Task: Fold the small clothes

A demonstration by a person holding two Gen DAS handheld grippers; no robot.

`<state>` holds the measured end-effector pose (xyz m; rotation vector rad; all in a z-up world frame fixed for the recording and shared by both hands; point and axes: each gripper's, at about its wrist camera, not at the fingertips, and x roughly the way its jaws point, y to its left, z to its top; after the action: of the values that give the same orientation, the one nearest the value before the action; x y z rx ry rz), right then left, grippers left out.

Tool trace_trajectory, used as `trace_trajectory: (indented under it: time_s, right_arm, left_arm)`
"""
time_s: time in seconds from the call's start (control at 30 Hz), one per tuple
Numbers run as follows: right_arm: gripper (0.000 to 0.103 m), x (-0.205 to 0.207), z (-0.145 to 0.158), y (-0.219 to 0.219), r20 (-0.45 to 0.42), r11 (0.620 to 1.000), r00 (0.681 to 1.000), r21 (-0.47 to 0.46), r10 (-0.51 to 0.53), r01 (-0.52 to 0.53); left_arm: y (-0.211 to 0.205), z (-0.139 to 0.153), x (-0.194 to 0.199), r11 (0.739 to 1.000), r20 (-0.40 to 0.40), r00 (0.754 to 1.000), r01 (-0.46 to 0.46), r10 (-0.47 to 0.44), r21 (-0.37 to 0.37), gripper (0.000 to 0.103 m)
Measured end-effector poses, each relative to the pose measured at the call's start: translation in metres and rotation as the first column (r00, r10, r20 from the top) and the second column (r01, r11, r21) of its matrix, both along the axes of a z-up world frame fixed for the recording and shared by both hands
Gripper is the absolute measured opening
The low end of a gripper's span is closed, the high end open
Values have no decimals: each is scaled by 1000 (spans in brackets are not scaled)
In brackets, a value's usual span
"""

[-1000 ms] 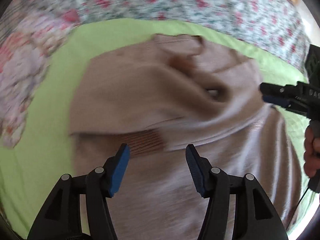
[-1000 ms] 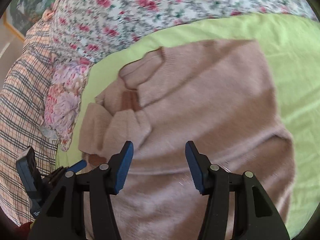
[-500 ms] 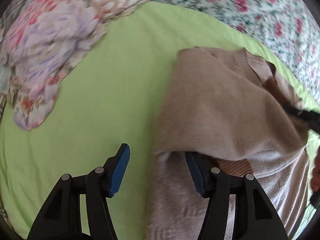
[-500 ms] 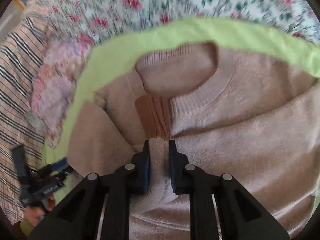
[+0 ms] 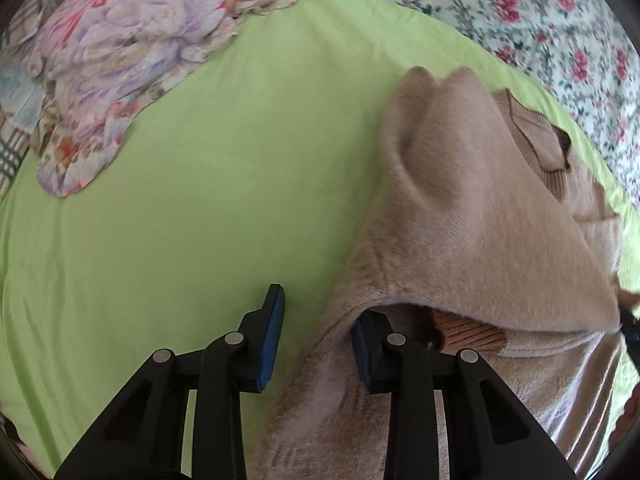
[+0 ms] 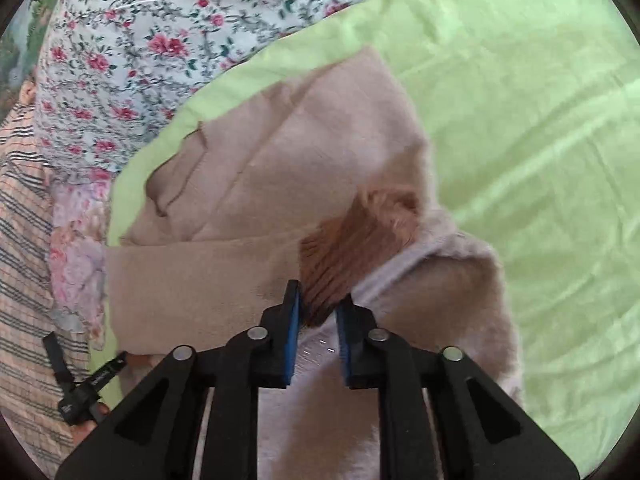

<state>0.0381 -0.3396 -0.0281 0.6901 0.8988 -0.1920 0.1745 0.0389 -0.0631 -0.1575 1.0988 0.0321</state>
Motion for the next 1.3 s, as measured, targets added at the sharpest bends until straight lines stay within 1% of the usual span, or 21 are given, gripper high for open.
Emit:
trace_trajectory:
  time_s: [0.03, 0.07, 0.13, 0.2, 0.27, 0.33, 0.4, 0.47, 0.53, 0.57, 0.6, 0.63, 0.67, 0.73, 0.8, 0.87, 0.9, 1.0, 1.1, 1.13, 1.3]
  right_arm:
    - [35, -4, 6, 1, -6, 999, 1000, -28, -26, 26]
    - [36, -7, 16, 6, 1, 997, 999, -57, -52, 52]
    - [37, -3, 35, 19, 60, 996, 998, -90, -22, 28]
    - [44, 15, 55, 45, 130, 989, 984, -98, 125, -112]
    - [65, 49, 65, 75, 168, 954, 939, -60, 301, -295]
    - [70, 96, 69, 108, 193, 888, 871, -1, 451, -459]
    - [71, 148, 65, 142, 210, 806, 794, 44, 571, -591]
    - [72, 198, 54, 167, 205, 760, 758, 88, 619, -644]
    - [72, 233, 39, 180, 173, 735, 751, 157, 637, -659]
    - [73, 249, 30, 188, 142, 711, 739, 202, 659, -673]
    - [73, 265, 16, 199, 76, 672, 709, 261, 701, -693]
    - [73, 270, 6, 209, 30, 641, 681, 309, 732, -703]
    - [74, 275, -2, 220, 3, 595, 640, 363, 769, -717]
    - [74, 282, -8, 249, 18, 499, 552, 406, 834, -766]
    - [74, 287, -4, 269, 72, 456, 521, 393, 851, -799]
    - [74, 296, 4, 282, 177, 439, 534, 392, 827, -809]
    - [74, 299, 10, 283, 249, 459, 568, 384, 784, -801]
    - [74, 301, 13, 271, 296, 548, 655, 370, 696, -750]
    - [74, 288, 22, 248, 275, 647, 704, 279, 654, -710]
    - [74, 281, 25, 237, 274, 670, 717, 254, 642, -697]
    - [74, 230, 41, 142, 283, 798, 804, 170, 523, -579]
  left_arm:
    - [7, -3, -2, 1000, 0, 1000, -14, 14, -13, 32]
    - [12, -4, -4, 999, -1, 1000, -28, 28, -29, 32]
    - [23, -5, -3, 996, -5, 999, -45, 45, -76, 32]
    - [20, -5, -3, 997, 5, 1000, -28, 29, -76, 32]
    - [19, -4, -9, 999, 15, 1000, 0, 0, -47, 32]
    - [18, -6, -10, 999, 19, 1000, 11, -11, -39, 33]
    - [22, -8, -11, 998, 18, 1000, 5, -4, -64, 33]
    - [26, -9, -10, 996, 17, 1000, 0, 2, -94, 34]
    - [29, -11, -12, 994, 17, 1000, 7, -5, -106, 34]
    - [30, -11, -12, 994, 19, 1000, 13, -11, -110, 34]
    - [32, -12, -12, 993, 21, 1000, 18, -15, -116, 34]
    - [34, -12, -14, 992, 23, 1000, 20, -17, -124, 35]
    - [35, -12, -13, 991, 24, 1000, 21, -18, -135, 35]
    - [38, -13, -15, 987, 28, 999, 25, -21, -157, 35]
    - [41, -13, -17, 985, 29, 999, 28, -24, -172, 35]
    - [47, -13, -23, 983, 28, 999, 28, -23, -184, 35]
    - [49, -13, -24, 982, 25, 999, 29, -25, -188, 35]
    - [53, -11, -24, 980, 15, 999, 33, -31, -196, 35]
    - [63, -7, -28, 978, 3, 999, 36, -36, -206, 35]
    - [65, -6, -30, 977, 0, 999, 37, -38, -209, 35]
    - [69, 12, -44, 971, 17, 999, 31, -28, -235, 35]
